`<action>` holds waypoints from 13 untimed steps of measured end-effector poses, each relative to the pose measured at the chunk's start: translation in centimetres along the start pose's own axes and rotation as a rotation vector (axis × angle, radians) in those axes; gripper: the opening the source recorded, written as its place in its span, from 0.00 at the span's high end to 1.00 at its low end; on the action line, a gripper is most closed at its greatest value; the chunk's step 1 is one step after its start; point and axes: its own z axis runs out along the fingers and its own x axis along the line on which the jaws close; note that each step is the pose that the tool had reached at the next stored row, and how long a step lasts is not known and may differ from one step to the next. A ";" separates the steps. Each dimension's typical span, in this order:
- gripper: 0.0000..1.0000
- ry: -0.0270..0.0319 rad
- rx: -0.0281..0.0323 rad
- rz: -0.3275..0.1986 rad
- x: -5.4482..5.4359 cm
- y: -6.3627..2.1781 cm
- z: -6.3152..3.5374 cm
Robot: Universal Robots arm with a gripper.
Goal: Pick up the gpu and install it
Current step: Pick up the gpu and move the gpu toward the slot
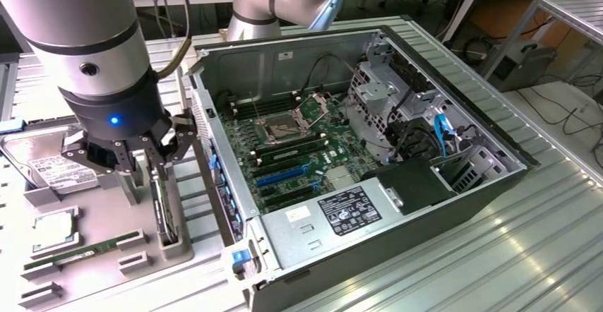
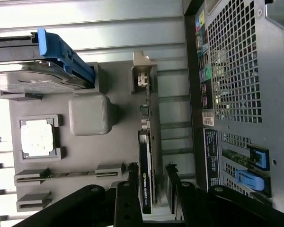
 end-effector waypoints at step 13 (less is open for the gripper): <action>0.64 -0.0123 -0.0008 -0.001 0.1 -0.31 2.67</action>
